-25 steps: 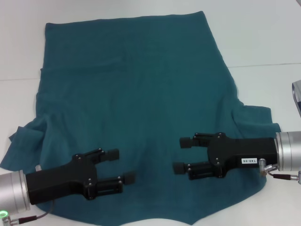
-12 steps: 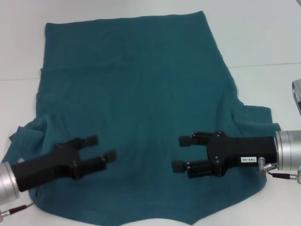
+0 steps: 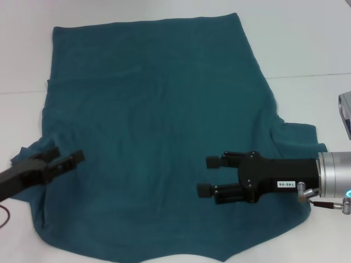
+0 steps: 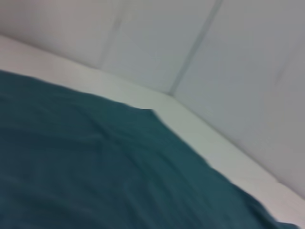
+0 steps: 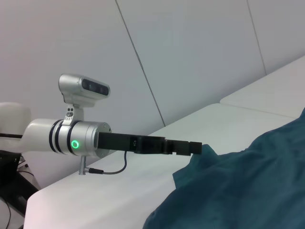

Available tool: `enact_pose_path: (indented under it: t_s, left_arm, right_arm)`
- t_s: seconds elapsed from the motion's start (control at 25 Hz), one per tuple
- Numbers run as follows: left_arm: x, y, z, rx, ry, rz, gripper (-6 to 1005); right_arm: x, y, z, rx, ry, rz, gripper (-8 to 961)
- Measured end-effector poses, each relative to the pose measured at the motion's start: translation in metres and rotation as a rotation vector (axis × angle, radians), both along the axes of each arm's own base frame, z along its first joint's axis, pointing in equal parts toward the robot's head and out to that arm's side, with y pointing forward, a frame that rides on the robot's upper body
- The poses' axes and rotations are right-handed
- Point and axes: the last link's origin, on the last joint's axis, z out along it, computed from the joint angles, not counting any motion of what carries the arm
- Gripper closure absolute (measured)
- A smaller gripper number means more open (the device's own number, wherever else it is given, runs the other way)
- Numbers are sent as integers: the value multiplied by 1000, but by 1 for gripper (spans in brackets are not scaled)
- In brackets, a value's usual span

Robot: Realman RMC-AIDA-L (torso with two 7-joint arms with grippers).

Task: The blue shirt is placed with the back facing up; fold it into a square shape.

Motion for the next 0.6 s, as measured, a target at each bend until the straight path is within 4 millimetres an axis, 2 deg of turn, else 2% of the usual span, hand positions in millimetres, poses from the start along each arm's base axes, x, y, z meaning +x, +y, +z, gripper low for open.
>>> enact_pose_path:
  t_s: [0.24,0.6]
  left_arm:
    - [-21,11,10,67,40,159,105]
    - [-38,17,23,150,87,256,108]
  right_arm:
    - [1,0,-2,-3,0,-8,30]
    - [3,-2,-2,-9,5,-26,31]
